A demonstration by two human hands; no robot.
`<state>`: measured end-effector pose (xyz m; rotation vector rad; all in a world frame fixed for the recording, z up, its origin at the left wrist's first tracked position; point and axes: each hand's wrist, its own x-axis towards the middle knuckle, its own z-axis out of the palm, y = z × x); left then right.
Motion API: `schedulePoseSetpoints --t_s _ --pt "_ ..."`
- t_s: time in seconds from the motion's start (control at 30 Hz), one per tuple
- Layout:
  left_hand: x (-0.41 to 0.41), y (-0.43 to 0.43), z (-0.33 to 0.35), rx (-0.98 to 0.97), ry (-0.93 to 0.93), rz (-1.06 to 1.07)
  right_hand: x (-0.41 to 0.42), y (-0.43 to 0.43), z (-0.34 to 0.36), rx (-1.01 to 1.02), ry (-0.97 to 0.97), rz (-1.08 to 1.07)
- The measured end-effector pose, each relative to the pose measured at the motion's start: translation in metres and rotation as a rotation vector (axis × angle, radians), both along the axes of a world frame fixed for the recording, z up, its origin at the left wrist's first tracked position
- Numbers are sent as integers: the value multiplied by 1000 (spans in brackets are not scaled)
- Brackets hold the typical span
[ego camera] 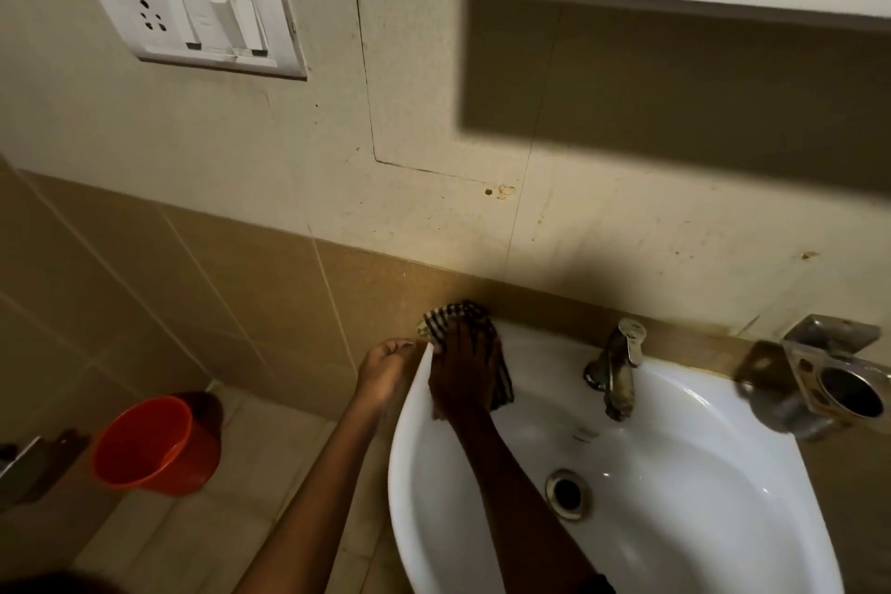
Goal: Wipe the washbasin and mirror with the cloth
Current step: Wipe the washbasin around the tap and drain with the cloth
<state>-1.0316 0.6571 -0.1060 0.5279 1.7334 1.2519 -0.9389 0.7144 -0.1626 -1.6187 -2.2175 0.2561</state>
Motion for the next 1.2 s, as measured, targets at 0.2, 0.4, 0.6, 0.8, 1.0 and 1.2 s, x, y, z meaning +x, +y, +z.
schedulePoseSetpoints --t_s 0.2,0.4,0.6,0.8,1.0,1.2 --pt "4 -4 4 -31 47 15 2 -12 0 -131 -39 230" --pt "5 -18 9 -61 66 14 0 -82 -5 -184 -15 294" --pt "18 -40 4 -83 138 -54 26 -159 -3 -213 125 463" --pt "34 -61 2 -160 489 -268 84 -197 13 -452 198 523" --pt "52 -73 -4 -304 892 -444 163 -227 21 -483 97 445" --pt "58 -76 -6 -406 1216 -540 222 -236 26 -409 -17 448"
